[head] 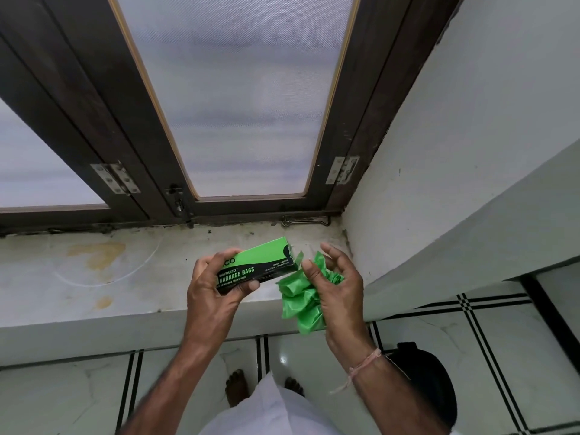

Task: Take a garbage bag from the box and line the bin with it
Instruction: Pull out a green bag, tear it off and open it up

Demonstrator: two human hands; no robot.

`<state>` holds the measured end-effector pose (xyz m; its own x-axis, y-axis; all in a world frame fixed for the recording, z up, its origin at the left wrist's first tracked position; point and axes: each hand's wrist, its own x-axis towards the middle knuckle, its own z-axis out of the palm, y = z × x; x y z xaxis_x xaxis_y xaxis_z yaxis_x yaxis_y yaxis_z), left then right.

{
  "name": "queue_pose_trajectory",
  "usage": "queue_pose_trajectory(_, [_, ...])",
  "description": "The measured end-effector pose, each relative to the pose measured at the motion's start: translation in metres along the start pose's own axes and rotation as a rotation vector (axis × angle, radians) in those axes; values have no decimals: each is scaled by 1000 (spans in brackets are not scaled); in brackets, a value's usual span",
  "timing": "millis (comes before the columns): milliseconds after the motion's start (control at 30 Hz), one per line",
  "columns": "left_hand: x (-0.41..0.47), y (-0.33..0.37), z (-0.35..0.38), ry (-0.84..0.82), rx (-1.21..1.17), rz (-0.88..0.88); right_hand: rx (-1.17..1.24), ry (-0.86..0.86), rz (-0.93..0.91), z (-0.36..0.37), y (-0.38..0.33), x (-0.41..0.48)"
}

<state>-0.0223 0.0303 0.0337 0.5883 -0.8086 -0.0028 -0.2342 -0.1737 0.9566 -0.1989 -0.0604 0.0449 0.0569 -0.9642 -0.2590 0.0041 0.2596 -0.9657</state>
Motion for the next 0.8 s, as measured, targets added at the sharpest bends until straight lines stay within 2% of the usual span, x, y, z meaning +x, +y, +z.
queue_pose_trajectory(267, [0, -7, -7, 14, 29, -2, 178, -94, -64, 2, -11, -3])
queue_pose_trajectory(633, [6, -6, -14, 21, -10, -4, -51, -275, -152, 7, -9, -7])
queue_pose_trajectory(800, [8, -7, -16, 12, -13, 4, -53, -270, -172, 10, -11, -7])
